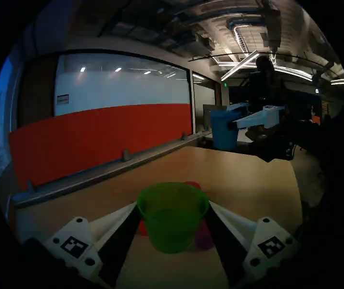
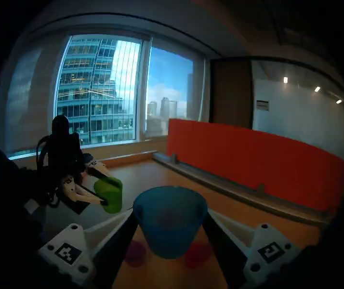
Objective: Pour water
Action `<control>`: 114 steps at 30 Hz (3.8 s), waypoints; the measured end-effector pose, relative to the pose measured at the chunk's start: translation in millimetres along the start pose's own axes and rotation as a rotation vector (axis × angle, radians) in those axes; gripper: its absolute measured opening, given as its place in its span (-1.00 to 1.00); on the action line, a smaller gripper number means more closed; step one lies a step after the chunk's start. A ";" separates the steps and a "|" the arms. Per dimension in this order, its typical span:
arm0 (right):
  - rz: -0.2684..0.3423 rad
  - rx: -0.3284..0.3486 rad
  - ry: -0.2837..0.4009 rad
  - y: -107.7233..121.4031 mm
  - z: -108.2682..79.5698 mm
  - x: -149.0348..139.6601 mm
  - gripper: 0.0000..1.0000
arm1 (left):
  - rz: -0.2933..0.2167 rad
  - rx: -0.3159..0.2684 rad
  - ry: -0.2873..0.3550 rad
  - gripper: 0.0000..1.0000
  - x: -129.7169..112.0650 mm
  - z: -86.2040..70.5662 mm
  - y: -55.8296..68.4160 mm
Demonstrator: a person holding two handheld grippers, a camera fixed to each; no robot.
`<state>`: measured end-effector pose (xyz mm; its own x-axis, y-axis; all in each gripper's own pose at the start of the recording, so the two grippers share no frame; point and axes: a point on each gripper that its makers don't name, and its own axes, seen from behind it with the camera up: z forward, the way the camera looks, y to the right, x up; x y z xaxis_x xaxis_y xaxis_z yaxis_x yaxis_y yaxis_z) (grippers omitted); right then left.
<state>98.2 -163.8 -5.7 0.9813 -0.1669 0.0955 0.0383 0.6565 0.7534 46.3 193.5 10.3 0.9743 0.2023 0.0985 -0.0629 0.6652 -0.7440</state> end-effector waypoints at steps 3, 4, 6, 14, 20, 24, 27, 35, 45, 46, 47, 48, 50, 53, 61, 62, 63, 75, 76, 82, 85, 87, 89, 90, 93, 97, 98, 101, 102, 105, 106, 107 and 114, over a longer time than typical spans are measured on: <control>0.004 0.016 -0.023 -3.9 1.5 -9.4 0.83 | 0.006 -0.002 -0.018 0.73 -6.0 0.9 0.0; 0.006 0.022 -0.030 -5.3 2.0 -13.0 0.83 | 0.007 -0.004 -0.024 0.73 -7.9 1.0 0.7; 0.009 0.033 -0.045 -7.6 3.1 -20.8 0.83 | 0.008 -0.009 -0.035 0.73 -11.9 1.4 2.1; 0.013 0.055 -0.107 -11.9 8.7 -51.1 0.83 | 0.010 -0.026 -0.083 0.73 -29.4 4.3 4.3; 0.017 0.071 -0.150 -13.3 13.2 -71.9 0.83 | 0.016 -0.040 -0.133 0.73 -46.3 7.5 6.3; 0.018 0.078 -0.179 -13.4 15.8 -85.7 0.83 | 0.022 -0.053 -0.172 0.73 -60.2 9.3 8.9; 0.021 0.084 -0.201 -14.6 18.0 -97.6 0.83 | 0.032 -0.063 -0.205 0.73 -71.2 10.2 11.3; 0.028 0.103 -0.259 -18.9 24.5 -127.4 0.84 | 0.042 -0.094 -0.283 0.73 -95.4 11.3 17.8; 0.017 0.124 -0.318 -28.4 29.7 -157.0 0.84 | 0.051 -0.126 -0.375 0.73 -122.1 14.7 19.5; 0.017 0.126 -0.324 -29.2 29.9 -160.0 0.84 | 0.050 -0.128 -0.380 0.73 -124.0 15.2 19.5; 0.017 0.128 -0.330 -30.0 30.1 -163.2 0.84 | 0.050 -0.131 -0.386 0.73 -126.1 15.8 19.4; 0.017 0.129 -0.335 -30.6 30.3 -166.0 0.83 | 0.049 -0.134 -0.389 0.73 -127.7 16.2 19.8; 0.017 0.130 -0.346 -31.5 30.6 -171.6 0.84 | 0.047 -0.141 -0.396 0.73 -130.6 16.9 21.0; 0.017 0.132 -0.356 -32.6 31.0 -177.6 0.84 | 0.048 -0.151 -0.404 0.73 -134.2 17.9 23.0; 0.013 0.136 -0.378 -34.4 29.8 -188.9 0.83 | 0.059 -0.165 -0.423 0.73 -142.4 20.5 25.6; 0.013 0.137 -0.380 -34.8 29.7 -190.1 0.83 | 0.059 -0.167 -0.425 0.73 -143.7 20.8 26.1; 0.012 0.137 -0.382 -35.1 29.5 -191.2 0.84 | 0.058 -0.169 -0.427 0.73 -144.9 20.9 26.4; 0.016 0.146 -0.404 -41.1 28.8 -202.1 0.84 | 0.046 -0.169 -0.437 0.73 -157.6 21.9 27.4; 0.015 0.146 -0.405 -41.3 28.6 -202.6 0.84 | 0.044 -0.169 -0.437 0.73 -158.4 21.8 27.5; 0.016 0.146 -0.409 -42.1 28.5 -204.1 0.84 | 0.027 -0.168 -0.433 0.73 -161.0 20.5 27.1; 0.016 0.148 -0.412 -42.7 28.5 -205.6 0.84 | 0.020 -0.169 -0.433 0.74 -162.4 18.7 26.9; 0.015 0.149 -0.414 -43.1 28.8 -207.1 0.84 | 0.015 -0.168 -0.433 0.73 -163.2 17.4 26.9; 0.013 0.148 -0.416 -43.3 29.4 -208.6 0.84 | 0.010 -0.167 -0.431 0.74 -163.6 16.5 27.0; 0.013 0.148 -0.416 -43.6 29.7 -208.8 0.84 | 0.009 -0.167 -0.430 0.74 -163.7 16.3 27.0; 0.014 0.149 -0.414 -44.6 30.7 -208.5 0.84 | 0.009 -0.168 -0.430 0.75 -163.8 16.2 26.6; 0.014 0.149 -0.413 -45.6 31.1 -208.0 0.84 | 0.022 -0.168 -0.442 0.84 -165.9 15.8 26.0; 0.013 0.149 -0.413 -45.6 31.2 -208.0 0.84 | 0.026 -0.169 -0.447 0.90 -167.2 15.5 26.0; 0.012 0.148 -0.416 -46.1 31.5 -209.3 0.83 | 0.035 -0.173 -0.459 0.96 -169.6 15.1 27.1; 0.011 0.148 -0.417 -46.2 31.6 -210.0 0.83 | 0.036 -0.175 -0.460 0.97 -169.6 14.8 27.7; 0.011 0.148 -0.420 -46.7 31.9 -213.0 0.84 | 0.035 -0.181 -0.456 0.97 -168.7 13.7 29.6; 0.011 0.148 -0.421 -46.9 32.0 -214.2 0.84 | 0.033 -0.180 -0.456 0.97 -168.8 13.2 29.5; 0.011 0.147 -0.422 -47.1 32.2 -215.7 0.84 | 0.030 -0.180 -0.457 0.97 -168.8 12.6 29.4; 0.018 0.147 -0.426 -50.1 33.8 -225.3 0.84 | 0.019 -0.162 -0.458 0.97 -171.1 7.1 24.2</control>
<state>-131.1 -183.9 -43.0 0.8154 -0.4644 0.3456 -0.0358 0.5554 0.8308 -123.4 180.1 -19.8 0.7760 0.5331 0.3370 -0.0104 0.5451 -0.8383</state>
